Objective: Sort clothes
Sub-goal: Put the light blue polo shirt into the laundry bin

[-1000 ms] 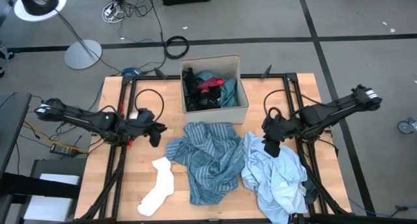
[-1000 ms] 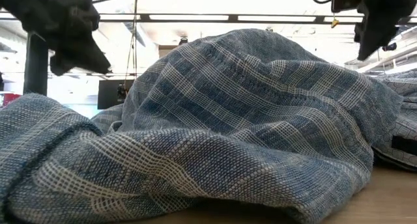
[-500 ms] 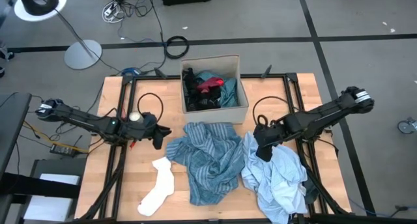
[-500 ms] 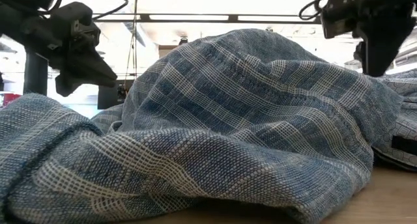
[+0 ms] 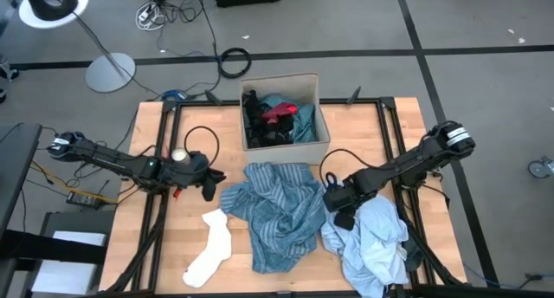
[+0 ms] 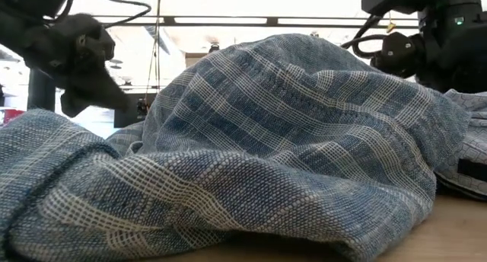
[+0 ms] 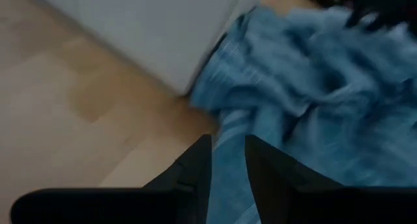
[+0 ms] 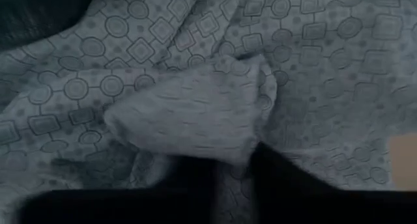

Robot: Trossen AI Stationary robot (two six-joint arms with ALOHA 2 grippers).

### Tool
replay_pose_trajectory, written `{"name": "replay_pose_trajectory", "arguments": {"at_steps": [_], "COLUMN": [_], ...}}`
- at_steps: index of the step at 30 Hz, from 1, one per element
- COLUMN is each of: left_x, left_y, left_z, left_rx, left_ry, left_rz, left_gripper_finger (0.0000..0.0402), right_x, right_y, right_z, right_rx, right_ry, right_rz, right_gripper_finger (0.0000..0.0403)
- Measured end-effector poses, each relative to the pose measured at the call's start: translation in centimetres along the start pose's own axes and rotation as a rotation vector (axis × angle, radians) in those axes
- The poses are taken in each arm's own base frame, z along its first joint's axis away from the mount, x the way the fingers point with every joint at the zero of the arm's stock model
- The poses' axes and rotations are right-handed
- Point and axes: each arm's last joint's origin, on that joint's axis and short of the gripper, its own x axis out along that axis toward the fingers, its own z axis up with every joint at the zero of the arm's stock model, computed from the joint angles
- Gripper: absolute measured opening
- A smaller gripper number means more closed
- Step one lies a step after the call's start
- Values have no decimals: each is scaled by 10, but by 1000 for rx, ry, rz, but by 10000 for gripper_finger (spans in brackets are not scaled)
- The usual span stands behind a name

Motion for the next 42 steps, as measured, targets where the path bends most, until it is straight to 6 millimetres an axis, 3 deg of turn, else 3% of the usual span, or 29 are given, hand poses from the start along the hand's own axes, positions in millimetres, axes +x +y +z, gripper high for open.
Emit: {"name": "replay_pose_trajectory", "arguments": {"at_steps": [2, 6, 10, 17, 20, 25, 30, 36, 42], "left_x": [0, -1, -1, -1, -1, 1, 4, 8, 12], "left_y": [4, 11, 11, 11, 11, 10, 8, 7, 6], "left_z": [-4, -10, -10, -9, -9, -9, -9, -11, -12], "left_rx": [25, 54, 53, 58, 61, 84, 86, 94, 99], "left_ry": [42, 103, 102, 66, 63, 62, 60, 74, 79], "left_rz": [42, 105, 107, 127, 125, 124, 121, 135, 140], "left_gripper_finger": [99, 99, 99, 99, 99, 99, 99, 99, 99], "right_x": [-2, -31, -86, -193, -230, -282, -321, -361, -391], "right_y": [-2, -8, -13, -17, -17, -15, -19, -39, -71], "right_z": [-1, -4, -6, -7, -3, 24, 64, 115, 152], "right_rx": [-2, 52, 71, 66, 21, -113, -227, -216, -152], "right_ry": [6, -11, -135, -528, -706, -958, -1172, -1434, -1718], "right_rz": [-6, -30, -106, -100, -121, -149, -263, -431, -517], "right_gripper_finger": [21, 15, 7, 5, 4, 4, 3, 4, 4]}}
